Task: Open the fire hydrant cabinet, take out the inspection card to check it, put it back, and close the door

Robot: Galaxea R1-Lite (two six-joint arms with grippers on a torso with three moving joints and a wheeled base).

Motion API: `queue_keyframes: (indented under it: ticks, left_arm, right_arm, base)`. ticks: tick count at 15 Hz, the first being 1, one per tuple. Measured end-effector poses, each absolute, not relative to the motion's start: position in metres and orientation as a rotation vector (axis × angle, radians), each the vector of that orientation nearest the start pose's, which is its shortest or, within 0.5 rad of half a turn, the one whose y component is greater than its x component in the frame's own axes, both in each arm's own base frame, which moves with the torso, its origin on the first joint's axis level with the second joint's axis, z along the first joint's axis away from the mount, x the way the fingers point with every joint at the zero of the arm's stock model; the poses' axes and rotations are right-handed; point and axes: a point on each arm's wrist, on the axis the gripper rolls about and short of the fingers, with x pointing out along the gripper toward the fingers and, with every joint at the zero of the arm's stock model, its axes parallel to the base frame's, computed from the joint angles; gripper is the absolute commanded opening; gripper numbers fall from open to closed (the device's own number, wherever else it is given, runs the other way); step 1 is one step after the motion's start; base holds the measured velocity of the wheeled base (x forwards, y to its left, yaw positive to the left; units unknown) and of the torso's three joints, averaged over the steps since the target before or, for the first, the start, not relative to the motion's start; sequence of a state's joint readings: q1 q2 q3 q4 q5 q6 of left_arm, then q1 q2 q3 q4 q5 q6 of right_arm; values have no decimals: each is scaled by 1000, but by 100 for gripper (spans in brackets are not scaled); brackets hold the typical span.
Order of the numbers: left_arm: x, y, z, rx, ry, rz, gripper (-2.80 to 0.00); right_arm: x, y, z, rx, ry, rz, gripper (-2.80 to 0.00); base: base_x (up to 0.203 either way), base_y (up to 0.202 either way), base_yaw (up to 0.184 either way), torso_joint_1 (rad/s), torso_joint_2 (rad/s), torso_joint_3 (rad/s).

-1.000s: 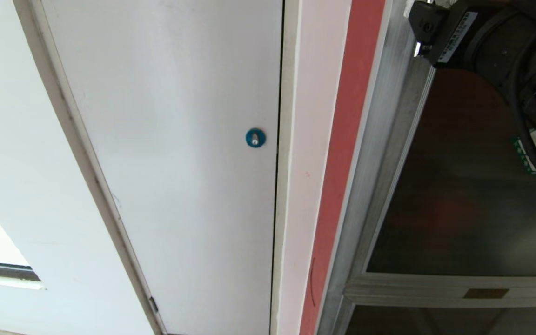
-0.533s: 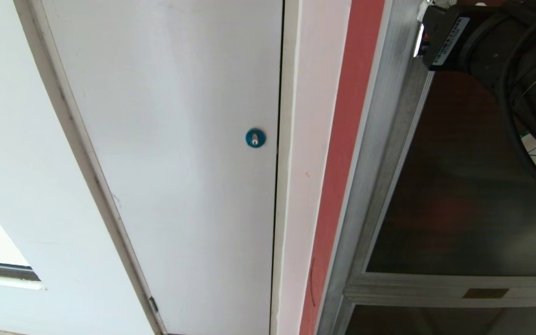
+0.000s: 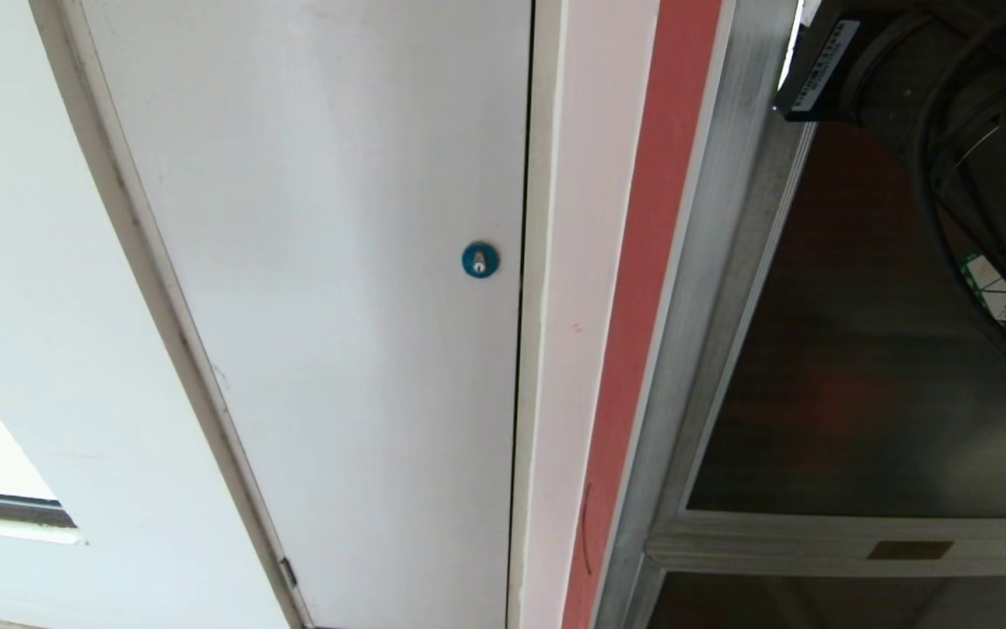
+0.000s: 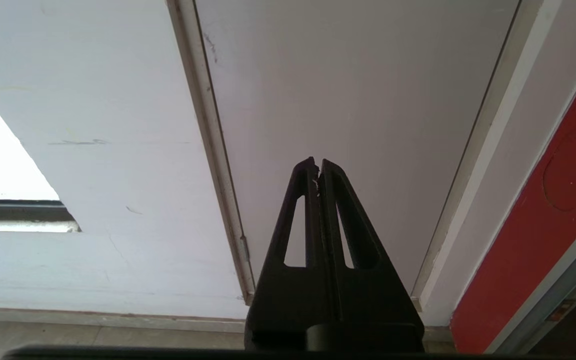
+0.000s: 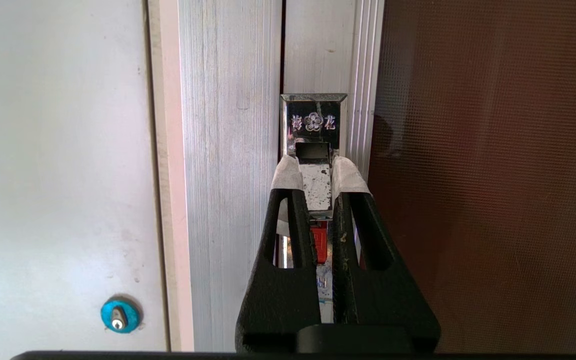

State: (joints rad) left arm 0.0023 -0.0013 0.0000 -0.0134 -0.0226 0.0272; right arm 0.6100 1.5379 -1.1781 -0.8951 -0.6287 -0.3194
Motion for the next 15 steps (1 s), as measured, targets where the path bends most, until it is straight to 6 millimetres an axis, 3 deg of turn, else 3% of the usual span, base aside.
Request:
queue_keyframes:
  ticks: [7,15]
  left_arm:
    - [-23,-1,77,28,-15,-19,-280]
    - [-23,-1,77,27,-14,-20,-280]
  right_arm:
    - [218,137,356,-6,-417,-83,-280]
    - [194,132,359,-3,-403,-53,-280]
  base:
    - [0,0,0,0,0,0]
    - [0,0,0,0,0,0]
